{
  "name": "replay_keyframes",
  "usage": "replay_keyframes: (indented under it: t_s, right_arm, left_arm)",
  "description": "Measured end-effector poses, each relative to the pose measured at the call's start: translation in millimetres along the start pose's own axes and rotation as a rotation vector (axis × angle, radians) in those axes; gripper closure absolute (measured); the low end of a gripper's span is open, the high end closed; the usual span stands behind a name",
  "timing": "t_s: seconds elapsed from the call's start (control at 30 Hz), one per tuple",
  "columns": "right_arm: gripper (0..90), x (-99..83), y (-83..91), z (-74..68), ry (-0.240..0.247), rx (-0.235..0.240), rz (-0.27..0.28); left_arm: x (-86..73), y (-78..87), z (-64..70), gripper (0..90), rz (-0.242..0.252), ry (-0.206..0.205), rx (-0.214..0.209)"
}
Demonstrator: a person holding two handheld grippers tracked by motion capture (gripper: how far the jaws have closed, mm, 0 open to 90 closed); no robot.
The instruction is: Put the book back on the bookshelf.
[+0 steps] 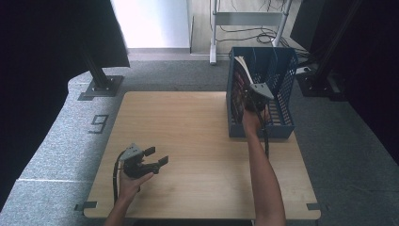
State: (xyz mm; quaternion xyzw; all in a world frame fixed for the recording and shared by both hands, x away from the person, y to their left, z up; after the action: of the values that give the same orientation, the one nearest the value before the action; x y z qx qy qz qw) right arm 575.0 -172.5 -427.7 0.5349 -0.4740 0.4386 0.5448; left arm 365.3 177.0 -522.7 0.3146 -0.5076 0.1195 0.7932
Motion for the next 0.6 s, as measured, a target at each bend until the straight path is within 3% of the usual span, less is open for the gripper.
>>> replay_keyframes:
  t_s: [0.17,0.27,0.43,0.6]
  right_arm:
    - [81.6,4.4,-9.3,5.5,-0.023,-0.036,0.008]
    - [81.7,5.8,-13.8,7.6,-0.013,-0.063,0.022]
    - [81.6,5.8,-21.1,11.2,-0.027,-0.078,0.043]
    - [81.5,3.6,-25.7,2.2,0.010,-0.074,0.060]
  left_arm:
    - [-0.2,1.1,-2.4,22.6,0.002,0.003,0.004]
    - [-0.1,0.9,-3.7,22.6,0.004,0.002,0.008]
    - [-1.3,-0.2,-5.0,22.6,-0.002,0.000,0.009]
    - [0.4,1.4,-4.4,22.6,0.011,0.012,-0.004]
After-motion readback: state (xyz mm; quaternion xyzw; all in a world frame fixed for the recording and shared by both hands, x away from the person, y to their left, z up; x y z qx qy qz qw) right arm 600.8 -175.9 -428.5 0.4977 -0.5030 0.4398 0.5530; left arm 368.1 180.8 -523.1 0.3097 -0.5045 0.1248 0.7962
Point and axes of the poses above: each handheld gripper's, and its own axes: y roughly backward along the jaws, x roughly out of its top, z roughly to its right, the point moved 8 cm from there along -y, roughly forward along the jaws, and after that the axes turned 9 degrees about -x, right-handed, at the moved point
